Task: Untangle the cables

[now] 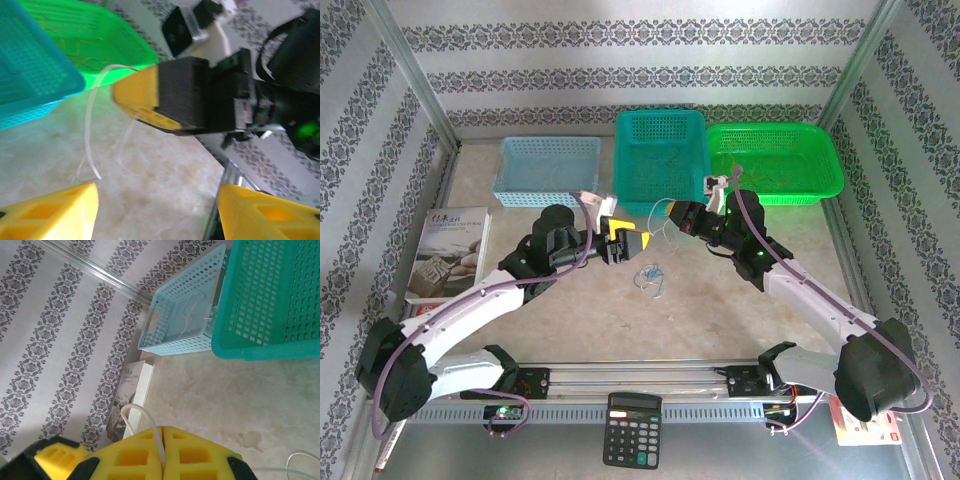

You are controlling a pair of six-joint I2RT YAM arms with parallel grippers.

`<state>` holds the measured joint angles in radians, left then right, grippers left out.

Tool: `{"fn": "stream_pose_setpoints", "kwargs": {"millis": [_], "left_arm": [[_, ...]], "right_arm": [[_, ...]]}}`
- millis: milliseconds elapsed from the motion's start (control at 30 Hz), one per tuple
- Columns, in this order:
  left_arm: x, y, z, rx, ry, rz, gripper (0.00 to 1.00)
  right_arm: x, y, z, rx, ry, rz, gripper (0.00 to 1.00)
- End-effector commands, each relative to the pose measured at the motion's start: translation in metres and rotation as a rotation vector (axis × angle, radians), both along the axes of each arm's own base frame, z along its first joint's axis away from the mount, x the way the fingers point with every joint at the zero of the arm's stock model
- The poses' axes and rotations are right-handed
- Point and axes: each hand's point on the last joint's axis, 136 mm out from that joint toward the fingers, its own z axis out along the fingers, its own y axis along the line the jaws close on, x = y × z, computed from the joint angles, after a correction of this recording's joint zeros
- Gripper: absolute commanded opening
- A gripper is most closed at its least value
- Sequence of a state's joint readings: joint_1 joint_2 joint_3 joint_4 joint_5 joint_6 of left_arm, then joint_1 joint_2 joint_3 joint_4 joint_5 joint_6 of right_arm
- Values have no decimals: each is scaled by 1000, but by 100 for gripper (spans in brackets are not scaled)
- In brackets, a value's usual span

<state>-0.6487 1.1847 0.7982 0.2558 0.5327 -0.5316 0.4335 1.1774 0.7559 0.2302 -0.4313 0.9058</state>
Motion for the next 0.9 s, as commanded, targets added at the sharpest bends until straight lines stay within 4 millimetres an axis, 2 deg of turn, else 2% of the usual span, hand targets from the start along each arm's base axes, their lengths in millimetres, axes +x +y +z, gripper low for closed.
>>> {"fn": "stream_pose_setpoints", "kwargs": {"millis": [0, 167, 467, 667, 867], "left_arm": [[-15, -27, 25, -82, -37, -137, 60], [1, -41, 7, -81, -18, -107, 57], [28, -37, -12, -21, -44, 15, 57], [35, -39, -18, 0, -48, 27, 56], [37, -44, -21, -5, -43, 16, 51]], "right_arm": [[8, -1, 14, 31, -29, -27, 0], [5, 3, 18, 36, -38, -13, 0], [-5, 6, 24, 56, -42, 5, 0], [-10, 9, 30, 75, -51, 18, 0], [-14, 14, 34, 94, -49, 34, 0]]}}
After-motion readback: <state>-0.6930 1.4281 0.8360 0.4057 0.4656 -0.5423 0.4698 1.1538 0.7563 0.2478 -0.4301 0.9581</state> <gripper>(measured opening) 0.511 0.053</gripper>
